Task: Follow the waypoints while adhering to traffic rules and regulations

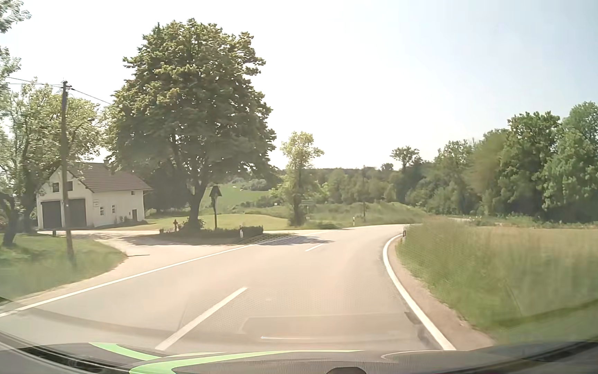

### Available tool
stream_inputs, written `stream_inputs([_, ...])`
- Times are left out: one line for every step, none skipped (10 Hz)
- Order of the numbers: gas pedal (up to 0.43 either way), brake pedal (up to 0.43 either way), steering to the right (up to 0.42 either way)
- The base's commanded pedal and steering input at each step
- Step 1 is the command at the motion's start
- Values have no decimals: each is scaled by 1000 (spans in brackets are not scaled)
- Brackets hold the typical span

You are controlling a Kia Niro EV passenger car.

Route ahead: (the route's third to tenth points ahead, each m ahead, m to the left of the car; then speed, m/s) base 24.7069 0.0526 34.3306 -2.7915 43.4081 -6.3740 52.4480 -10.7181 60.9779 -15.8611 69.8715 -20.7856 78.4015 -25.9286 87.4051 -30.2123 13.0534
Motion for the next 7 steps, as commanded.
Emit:
stream_inputs([0, 110, 40])
stream_inputs([0, 98, 39])
stream_inputs([0, 79, 40])
stream_inputs([0, 0, 42])
stream_inputs([0, 0, 44])
stream_inputs([0, 0, 46])
stream_inputs([0, 0, 46])
